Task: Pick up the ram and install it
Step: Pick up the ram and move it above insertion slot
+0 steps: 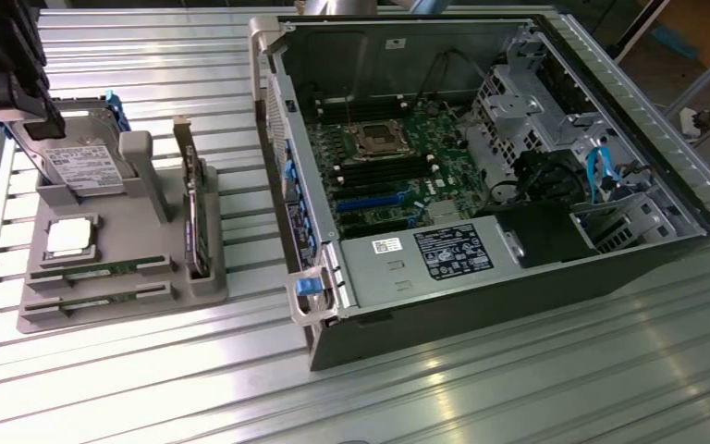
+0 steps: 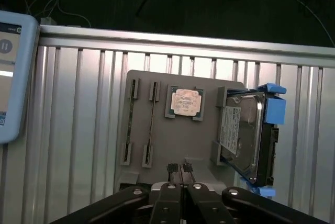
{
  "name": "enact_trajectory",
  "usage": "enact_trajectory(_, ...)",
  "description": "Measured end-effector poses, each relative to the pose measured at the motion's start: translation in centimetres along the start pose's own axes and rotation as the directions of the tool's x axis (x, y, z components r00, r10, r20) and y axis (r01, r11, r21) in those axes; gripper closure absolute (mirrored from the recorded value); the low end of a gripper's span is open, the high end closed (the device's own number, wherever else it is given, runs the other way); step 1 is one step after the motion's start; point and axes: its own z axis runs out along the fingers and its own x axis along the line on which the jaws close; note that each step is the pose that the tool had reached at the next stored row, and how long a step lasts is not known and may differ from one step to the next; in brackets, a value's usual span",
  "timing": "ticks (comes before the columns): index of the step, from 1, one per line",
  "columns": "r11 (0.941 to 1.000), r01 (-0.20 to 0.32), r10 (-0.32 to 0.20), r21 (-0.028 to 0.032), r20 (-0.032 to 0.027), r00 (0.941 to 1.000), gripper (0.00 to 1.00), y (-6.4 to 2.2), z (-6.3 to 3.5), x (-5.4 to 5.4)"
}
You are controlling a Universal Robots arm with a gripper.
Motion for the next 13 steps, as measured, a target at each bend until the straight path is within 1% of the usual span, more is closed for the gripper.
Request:
enact_trajectory(8,1.0000,0.000,0.000,0.0000,0.0000,1.0000,0.89,-0.02,0.55,0.08)
enact_trajectory(13,1.0000,0.000,0.000,0.0000,0.0000,1.0000,0.89,-0.03,0.61,0.09)
